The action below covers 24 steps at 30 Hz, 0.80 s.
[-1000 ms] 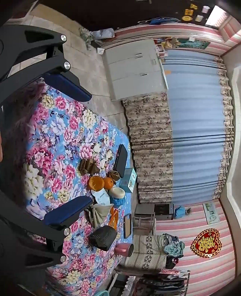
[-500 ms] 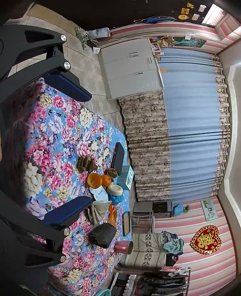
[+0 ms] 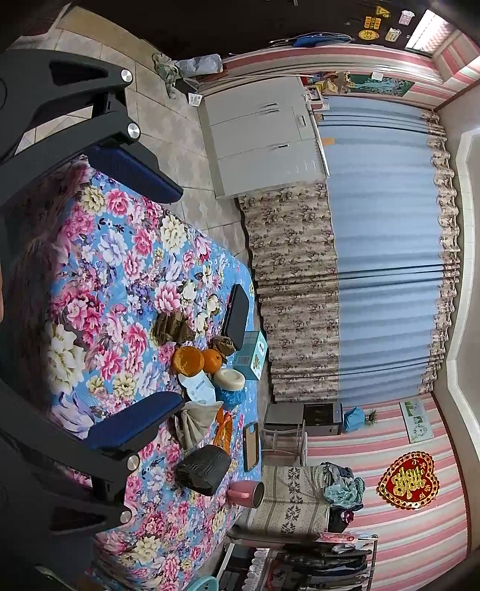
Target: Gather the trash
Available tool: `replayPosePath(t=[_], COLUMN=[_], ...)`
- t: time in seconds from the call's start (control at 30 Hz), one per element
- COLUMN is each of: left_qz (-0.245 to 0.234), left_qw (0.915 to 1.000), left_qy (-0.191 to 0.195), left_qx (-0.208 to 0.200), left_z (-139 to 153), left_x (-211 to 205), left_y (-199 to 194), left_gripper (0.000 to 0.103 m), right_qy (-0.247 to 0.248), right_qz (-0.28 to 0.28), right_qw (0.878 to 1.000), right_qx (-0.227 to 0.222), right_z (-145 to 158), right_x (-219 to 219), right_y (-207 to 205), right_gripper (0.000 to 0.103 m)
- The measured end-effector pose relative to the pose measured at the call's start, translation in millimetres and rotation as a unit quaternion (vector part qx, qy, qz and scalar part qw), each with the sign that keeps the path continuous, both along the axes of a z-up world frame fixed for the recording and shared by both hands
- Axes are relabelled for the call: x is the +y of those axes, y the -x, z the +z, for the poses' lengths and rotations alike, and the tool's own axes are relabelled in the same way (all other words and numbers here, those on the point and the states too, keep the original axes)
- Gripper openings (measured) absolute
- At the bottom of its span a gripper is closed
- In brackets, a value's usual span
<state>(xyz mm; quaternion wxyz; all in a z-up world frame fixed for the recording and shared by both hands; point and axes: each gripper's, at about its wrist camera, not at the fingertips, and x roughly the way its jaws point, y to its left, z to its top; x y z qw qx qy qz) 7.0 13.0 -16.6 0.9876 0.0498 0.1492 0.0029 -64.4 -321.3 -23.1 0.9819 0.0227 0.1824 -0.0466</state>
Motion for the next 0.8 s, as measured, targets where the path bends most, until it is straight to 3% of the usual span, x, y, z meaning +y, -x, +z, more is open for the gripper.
replayPosePath(t=[0.8], left_qz=[-0.001], left_qw=[1.0000], left_qy=[0.000], left_qx=[0.000], left_z=[0.2], left_x=[1.4], left_y=[-0.7], left_gripper=[0.099], right_qy=[0.005], right_qz=[-0.007], right_qw=[1.000], right_qx=[-0.002], right_z=[2.9], right_x=[-0.2], right_y=[-1.6], right_gripper=[0.099])
